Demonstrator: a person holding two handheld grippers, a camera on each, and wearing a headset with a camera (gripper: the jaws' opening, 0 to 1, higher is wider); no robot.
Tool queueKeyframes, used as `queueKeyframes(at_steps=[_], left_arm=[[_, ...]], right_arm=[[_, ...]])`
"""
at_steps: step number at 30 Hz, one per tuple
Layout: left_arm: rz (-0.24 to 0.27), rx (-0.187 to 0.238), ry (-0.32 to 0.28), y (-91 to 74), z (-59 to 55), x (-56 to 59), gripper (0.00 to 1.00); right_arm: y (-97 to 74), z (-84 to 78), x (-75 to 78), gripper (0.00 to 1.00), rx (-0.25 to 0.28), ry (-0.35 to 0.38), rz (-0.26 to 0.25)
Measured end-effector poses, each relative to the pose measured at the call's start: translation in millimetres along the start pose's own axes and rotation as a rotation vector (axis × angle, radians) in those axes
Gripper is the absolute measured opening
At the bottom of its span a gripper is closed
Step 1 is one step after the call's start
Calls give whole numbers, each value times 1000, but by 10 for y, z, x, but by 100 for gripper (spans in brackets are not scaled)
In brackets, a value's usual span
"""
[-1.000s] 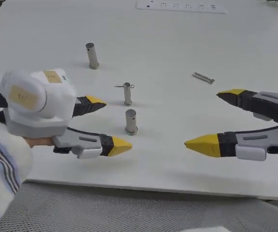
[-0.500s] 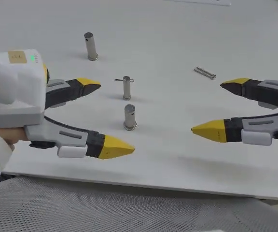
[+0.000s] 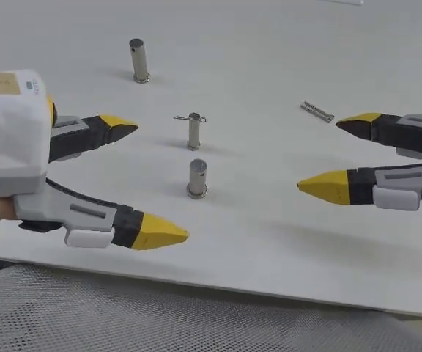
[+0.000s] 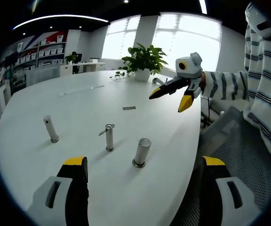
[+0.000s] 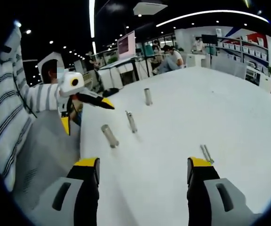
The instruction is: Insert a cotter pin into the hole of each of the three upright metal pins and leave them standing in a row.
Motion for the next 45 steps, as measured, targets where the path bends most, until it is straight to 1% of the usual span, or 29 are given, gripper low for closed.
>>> queueKeyframes(at_steps=[5,7,8,11,13,16,18,21,23,26,28,29,32,34,36,38,41,45], left_arm=[[2,-16,-4,-31,-17,-16,99],[6,-26,1,-49,-19,-24,99],[8,-30,2,-56,-21,-27,99],[5,-40,-11,-78,-32,-27,99],[9,-34,-16,-90,-32,-29,99],[26,-25,-31,-127,-55,-62,98],[38,-36,-31,-148,-78,-79,97],[37,-49,-37,-177,-105,-77,97],[39,-54,-40,-199,-112,-68,97],[51,-61,-45,-230,-126,-71,96],[61,-70,-48,-248,-142,-79,96],[66,-74,-45,-236,-126,-45,96],[70,-82,-49,-245,-135,-28,96],[74,-91,-50,-257,-154,-31,95],[74,-95,-55,-265,-171,-30,95],[65,-96,-55,-268,-170,-12,95],[65,-98,-53,-272,-160,-3,94],[71,-95,-54,-280,-161,-12,93]], right_arm=[[40,55,102,75,-45,-52,10],[61,69,148,75,-73,-81,14],[69,72,178,74,-97,-99,17],[80,90,234,65,-137,-112,27],[93,116,356,59,-151,-123,30],[113,124,465,57,-209,-170,13],[128,119,524,56,-238,-200,-3],[168,75,653,51,-300,-189,-20],[195,72,710,48,-309,-186,-30],[242,77,810,46,-324,-177,-39],[267,83,877,44,-344,-175,-51],[277,90,901,43,-348,-182,-54],[317,125,981,40,-360,-198,-59],[344,142,998,39,-363,-208,-54],[382,154,992,38,-365,-224,-37],[420,153,970,36,-377,-246,-15],[475,147,966,32,-391,-267,-4],[539,134,981,31,-413,-262,5]])
Point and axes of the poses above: the centre of the closed fingertips' face, and the gripper's own axes: y roughly forward along the fingers, x roughly to its right, z roughly out of its top, the point moved 7 cm from there along -y, roughly backward along the fingers, and after that the axes turned 7 degrees about -z, right-handed, at the moved point
